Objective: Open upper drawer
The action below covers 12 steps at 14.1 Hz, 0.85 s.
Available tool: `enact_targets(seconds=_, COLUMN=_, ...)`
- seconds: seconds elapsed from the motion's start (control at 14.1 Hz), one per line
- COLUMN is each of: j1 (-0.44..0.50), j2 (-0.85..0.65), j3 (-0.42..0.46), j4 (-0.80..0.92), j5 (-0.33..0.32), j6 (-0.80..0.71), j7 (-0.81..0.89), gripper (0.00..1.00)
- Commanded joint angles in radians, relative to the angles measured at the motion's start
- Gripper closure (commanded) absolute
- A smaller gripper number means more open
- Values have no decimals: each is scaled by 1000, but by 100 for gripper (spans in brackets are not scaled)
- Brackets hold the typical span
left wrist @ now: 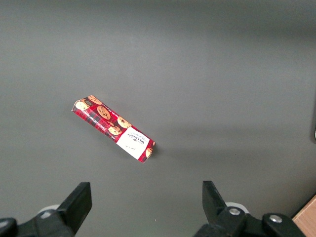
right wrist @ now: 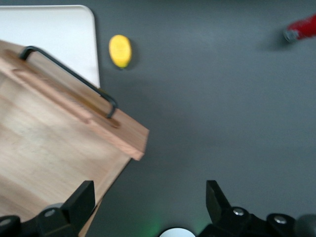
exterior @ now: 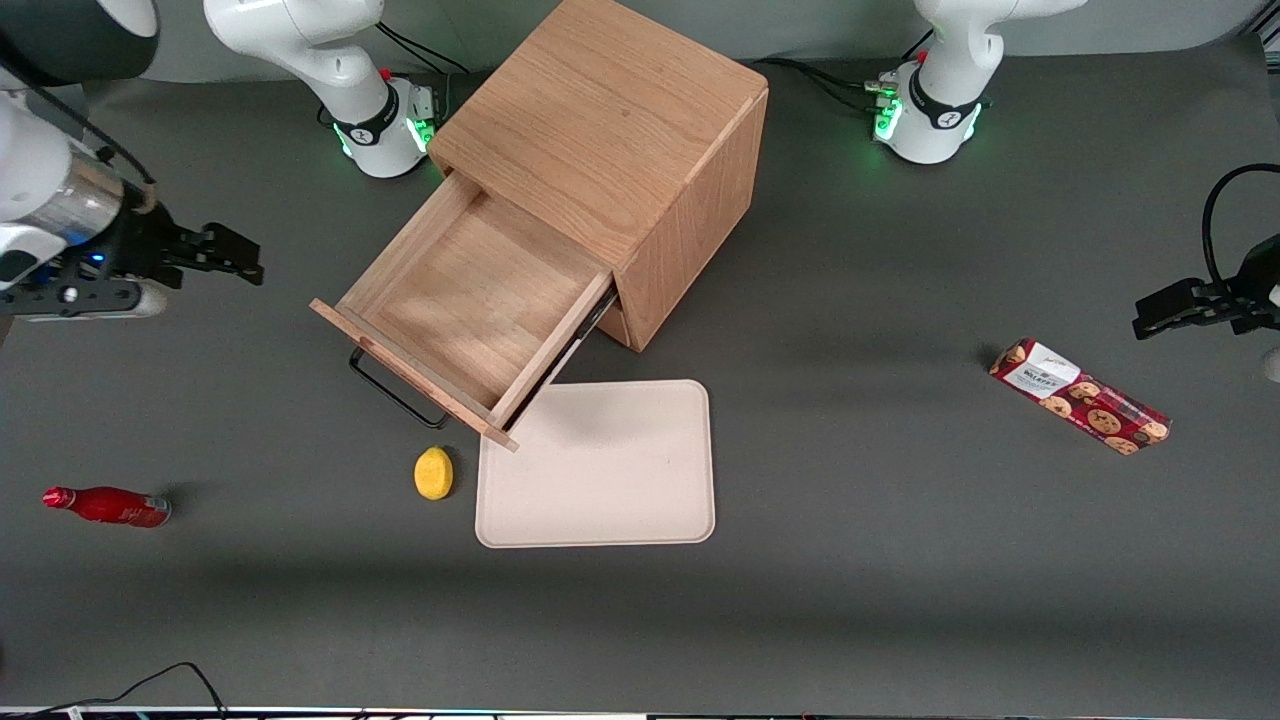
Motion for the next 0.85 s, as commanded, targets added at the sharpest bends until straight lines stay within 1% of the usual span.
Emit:
enact_targets(seconds=0.0, j1=-90, j2=-29, j3=25, j4=-58, j5=-25, j6=54, j7=-12, gripper=0)
enact_targets(seconds=0.07, j1=-116, j2=-7, j3=23, j4=-47, j5=-27, j6=73, j7=-26, gripper=0)
enact_targets(seconds=0.21, j1=-130, j2=34, j3=16, j4=5, j5=-29, j6=79, j7=-26, gripper=0)
enact_targets(seconds=0.78, j1=-150, j2=30, j3=14, j4=19, j5=-29, j6=78, j7=-26, gripper=0)
